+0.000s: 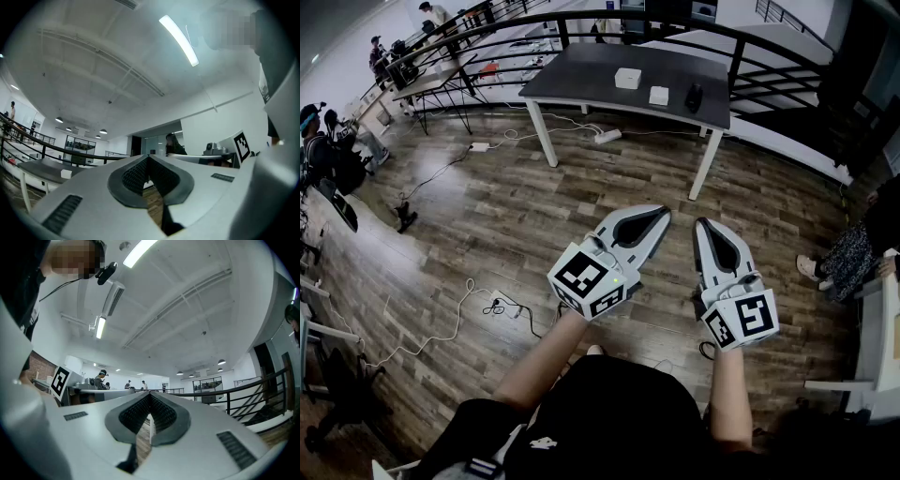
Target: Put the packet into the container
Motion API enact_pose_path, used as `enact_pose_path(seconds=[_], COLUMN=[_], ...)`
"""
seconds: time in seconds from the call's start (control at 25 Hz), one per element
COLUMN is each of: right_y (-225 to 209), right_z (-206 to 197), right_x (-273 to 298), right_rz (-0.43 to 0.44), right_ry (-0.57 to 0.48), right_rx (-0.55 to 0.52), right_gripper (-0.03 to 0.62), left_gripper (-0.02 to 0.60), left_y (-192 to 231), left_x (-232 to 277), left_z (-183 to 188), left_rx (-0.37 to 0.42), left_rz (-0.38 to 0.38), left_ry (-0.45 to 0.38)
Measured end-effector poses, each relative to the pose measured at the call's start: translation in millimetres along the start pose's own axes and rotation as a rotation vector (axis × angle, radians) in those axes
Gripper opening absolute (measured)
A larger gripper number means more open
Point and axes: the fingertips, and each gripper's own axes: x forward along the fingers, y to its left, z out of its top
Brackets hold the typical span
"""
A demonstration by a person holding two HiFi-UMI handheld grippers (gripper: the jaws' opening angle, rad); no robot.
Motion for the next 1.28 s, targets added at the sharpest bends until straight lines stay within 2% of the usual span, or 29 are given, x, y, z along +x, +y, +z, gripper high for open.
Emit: enact_pose_path(seconds=[0.76, 1.0, 1.28], right_y=[-7.0, -18.1, -43.7], right_z=[-11.8, -13.4, -17.5], right_x=[-6.0, -17.6, -37.0], right_rz=[0.008, 0.034, 0.062], right_ry=[0.021, 0.031, 0.044], right_rx=[0.023, 0.029, 0.032], right_gripper=[0.003, 0.003, 0.003], left_gripper=[0.005, 0.005, 0.005], left_y=[4.1, -11.7, -31.9], left_x=[0.8, 13.1, 35.2], left_z=[-14.0, -19.9, -29.3], left_rx=[-0.015, 0.008, -0.003], left_rz=[0.071, 0.082, 0.113], left_ry=[0.042, 0.057, 0.056])
